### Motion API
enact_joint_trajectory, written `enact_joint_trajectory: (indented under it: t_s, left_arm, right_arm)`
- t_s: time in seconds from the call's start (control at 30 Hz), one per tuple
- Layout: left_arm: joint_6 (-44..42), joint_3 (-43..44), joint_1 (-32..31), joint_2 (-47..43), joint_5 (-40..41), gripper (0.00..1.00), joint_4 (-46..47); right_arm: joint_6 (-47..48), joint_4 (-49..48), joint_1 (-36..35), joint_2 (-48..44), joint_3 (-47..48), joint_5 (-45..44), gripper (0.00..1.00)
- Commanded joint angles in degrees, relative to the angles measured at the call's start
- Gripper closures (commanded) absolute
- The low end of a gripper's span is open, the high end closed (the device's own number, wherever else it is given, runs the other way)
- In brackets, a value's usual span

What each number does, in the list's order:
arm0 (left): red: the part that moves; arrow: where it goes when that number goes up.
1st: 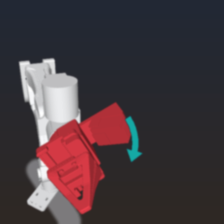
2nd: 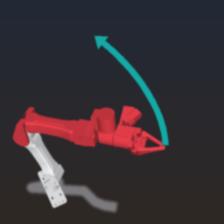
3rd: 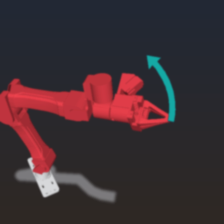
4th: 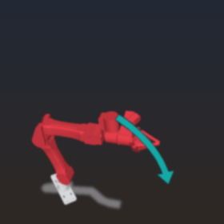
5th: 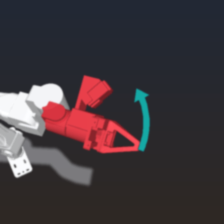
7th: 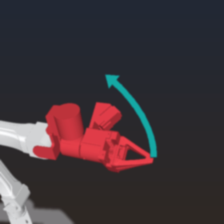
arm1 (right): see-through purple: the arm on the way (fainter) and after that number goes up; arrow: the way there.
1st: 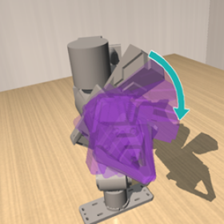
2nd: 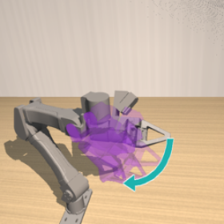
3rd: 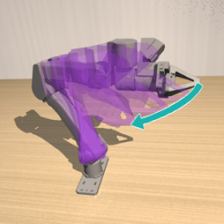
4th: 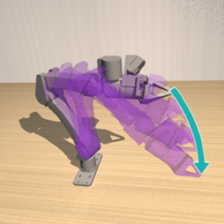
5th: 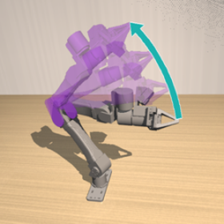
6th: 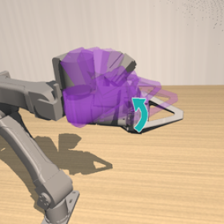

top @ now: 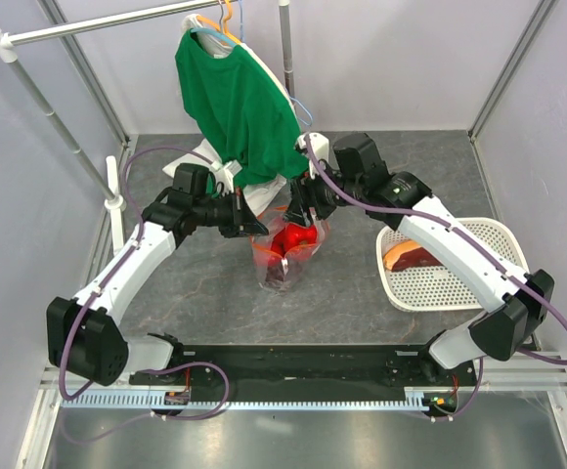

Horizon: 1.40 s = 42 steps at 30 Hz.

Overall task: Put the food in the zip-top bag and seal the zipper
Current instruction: Place the fake vegetable in the zipper food storage bag, then adjust the zipper food storage bag at the center of the board.

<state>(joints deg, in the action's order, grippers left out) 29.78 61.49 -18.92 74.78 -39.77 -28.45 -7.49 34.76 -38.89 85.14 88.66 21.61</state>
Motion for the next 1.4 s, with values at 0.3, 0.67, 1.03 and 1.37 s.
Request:
enact_joint_trajectory:
  t_s: [0.3, 0.67, 1.03, 1.37]
  left_arm:
    - [3.36, -0.32, 2.22, -2.8, -5.67, 0.98, 4.63]
    - [2.74, -0.59, 2.22, -3.5, -6.02, 0.98, 4.89]
    - [1.25, -1.55, 2.13, -4.47, -7.25, 0.98, 4.89]
    - [-7.19, 2.93, -2.17, -11.06, -4.88, 0.98, -3.37]
  right_arm:
    - [4.5, 8.39, 4.35, -6.48, -1.65, -6.48, 0.29]
    - [5.37, 11.38, 5.14, -1.91, -8.5, -3.15, 0.41]
    - [5.99, 11.82, 5.06, 1.95, -3.77, 0.6, 1.0]
    - [9.59, 16.03, 1.28, 6.96, 18.21, 6.53, 1.0]
